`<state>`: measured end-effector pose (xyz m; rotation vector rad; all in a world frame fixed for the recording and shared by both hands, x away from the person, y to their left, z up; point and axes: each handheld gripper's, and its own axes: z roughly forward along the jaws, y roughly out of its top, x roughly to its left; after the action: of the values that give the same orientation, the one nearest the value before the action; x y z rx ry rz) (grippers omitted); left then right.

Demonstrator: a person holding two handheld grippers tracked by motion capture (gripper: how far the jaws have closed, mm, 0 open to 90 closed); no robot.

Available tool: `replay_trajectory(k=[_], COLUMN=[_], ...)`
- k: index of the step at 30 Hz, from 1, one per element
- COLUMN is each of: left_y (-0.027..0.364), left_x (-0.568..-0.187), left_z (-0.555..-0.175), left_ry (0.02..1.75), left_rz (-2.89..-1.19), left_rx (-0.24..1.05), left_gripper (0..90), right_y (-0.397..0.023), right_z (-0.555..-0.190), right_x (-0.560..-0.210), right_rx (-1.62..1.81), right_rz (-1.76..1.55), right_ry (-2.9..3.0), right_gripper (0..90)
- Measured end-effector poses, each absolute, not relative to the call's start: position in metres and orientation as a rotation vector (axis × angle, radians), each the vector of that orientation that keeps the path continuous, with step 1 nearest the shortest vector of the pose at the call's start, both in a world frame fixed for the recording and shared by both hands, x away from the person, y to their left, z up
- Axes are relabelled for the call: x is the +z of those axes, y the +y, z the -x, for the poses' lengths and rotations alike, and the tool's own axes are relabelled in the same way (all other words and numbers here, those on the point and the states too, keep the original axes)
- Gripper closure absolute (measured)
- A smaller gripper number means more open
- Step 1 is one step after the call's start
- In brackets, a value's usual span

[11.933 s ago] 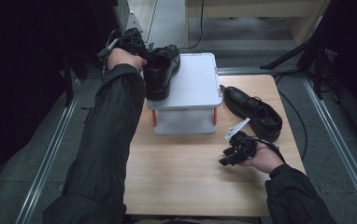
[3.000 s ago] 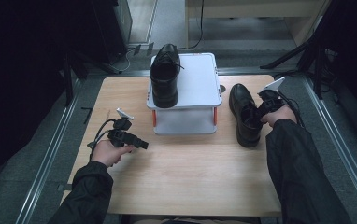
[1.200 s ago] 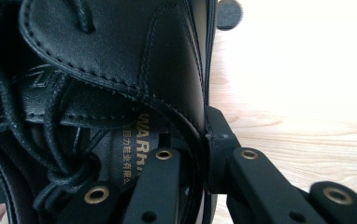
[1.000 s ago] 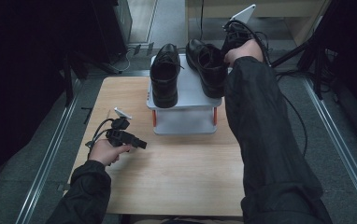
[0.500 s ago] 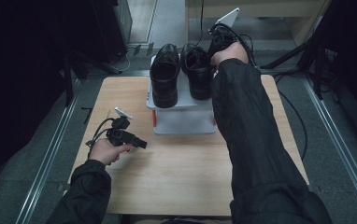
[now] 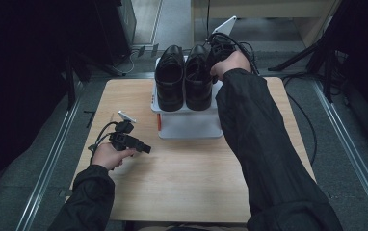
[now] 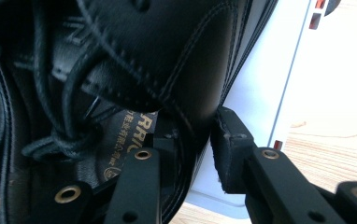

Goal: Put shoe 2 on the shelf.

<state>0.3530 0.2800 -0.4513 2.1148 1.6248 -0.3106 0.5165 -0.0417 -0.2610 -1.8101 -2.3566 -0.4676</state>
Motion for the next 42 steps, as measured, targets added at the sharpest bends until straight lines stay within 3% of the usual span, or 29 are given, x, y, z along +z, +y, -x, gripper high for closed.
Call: replay_trajectory(k=[13, 23, 42], left_y=[0.280, 0.282, 0.284], left_x=[-0.452, -0.453, -0.456], left_z=[-0.353, -0.353, -0.358], left_ry=[1.627, 1.646, 1.661], left_rz=[-2.112, -2.106, -2.110], left_rx=[-0.311, -0.291, -0.254], left_gripper=[48.2, 47.8, 46.8], right_y=[-0.043, -0.050, -0.090], right_z=[-0.514, -0.512, -0.501], right_x=[-0.262, -0.254, -0.225], right_rx=[-0.500, -0.556, -0.690], right_rz=[1.797, 1.718, 1.590], right_ry=[-2.373, -2.368, -2.418], right_gripper=[70.5, 59.8, 57.2])
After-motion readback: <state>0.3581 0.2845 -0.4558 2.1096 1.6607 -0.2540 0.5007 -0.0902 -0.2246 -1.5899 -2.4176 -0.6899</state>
